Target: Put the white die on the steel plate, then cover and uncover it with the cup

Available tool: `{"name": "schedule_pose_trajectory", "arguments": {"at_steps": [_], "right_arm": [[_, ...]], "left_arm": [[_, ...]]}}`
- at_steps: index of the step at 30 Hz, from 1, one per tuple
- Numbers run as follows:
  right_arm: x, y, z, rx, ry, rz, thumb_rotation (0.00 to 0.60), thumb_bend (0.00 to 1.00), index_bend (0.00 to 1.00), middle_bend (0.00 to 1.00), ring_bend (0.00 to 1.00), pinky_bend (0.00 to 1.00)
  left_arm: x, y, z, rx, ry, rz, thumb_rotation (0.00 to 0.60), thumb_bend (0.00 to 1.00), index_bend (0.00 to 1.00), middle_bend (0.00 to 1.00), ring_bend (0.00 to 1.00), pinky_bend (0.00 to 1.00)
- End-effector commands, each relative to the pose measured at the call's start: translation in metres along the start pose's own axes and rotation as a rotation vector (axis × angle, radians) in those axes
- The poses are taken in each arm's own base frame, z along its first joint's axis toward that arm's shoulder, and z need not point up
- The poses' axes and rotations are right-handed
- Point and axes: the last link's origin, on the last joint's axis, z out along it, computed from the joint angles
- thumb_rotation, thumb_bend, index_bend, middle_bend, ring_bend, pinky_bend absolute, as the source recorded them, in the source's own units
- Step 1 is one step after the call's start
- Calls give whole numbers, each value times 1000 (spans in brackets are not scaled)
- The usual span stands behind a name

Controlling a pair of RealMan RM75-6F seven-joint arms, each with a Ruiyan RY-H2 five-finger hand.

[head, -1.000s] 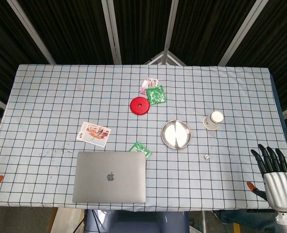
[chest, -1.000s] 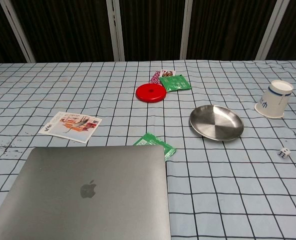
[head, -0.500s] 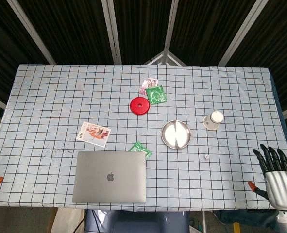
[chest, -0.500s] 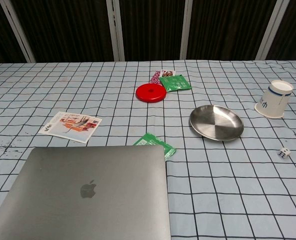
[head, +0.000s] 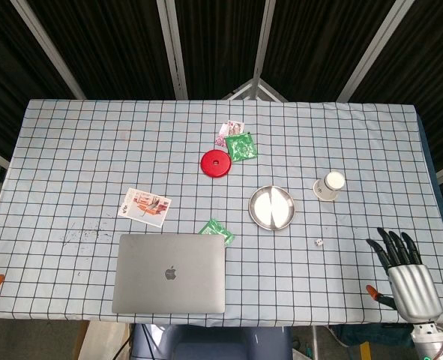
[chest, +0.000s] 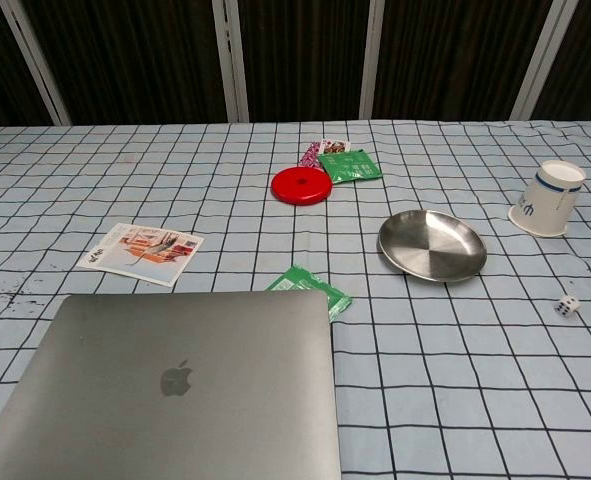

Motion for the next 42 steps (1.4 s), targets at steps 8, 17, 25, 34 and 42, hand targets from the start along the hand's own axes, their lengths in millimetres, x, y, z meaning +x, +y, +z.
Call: {"name": "schedule_pose_trajectory", "arguments": {"at_steps": [8,17,25,34,42], "right_arm": [[-42,-30,55,158,-141,-13,600,85,264,69,83,0],[-58,-32,104,198,-237,-62,600,197,307,74,86,0],[-68,-25,128,193,-284,-106,600,204,313,76,87,0],[-79,-12,144,187,-317,-139,600,257,350,80,91,0],[-84,-9,145,198,-330,-142,600,282,388,80,91,0]], "left_arm": [[0,-1,0,4,-2,-4,600,262,231,0,0,128],[-3,0,4,12,-15,10,600,262,231,0,0,128],[-5,2,4,19,-16,25,600,262,231,0,0,128],[-8,5,5,24,-20,44,600,263,231,0,0,128],[-11,7,5,29,-23,55,600,262,231,0,0,128]]}}
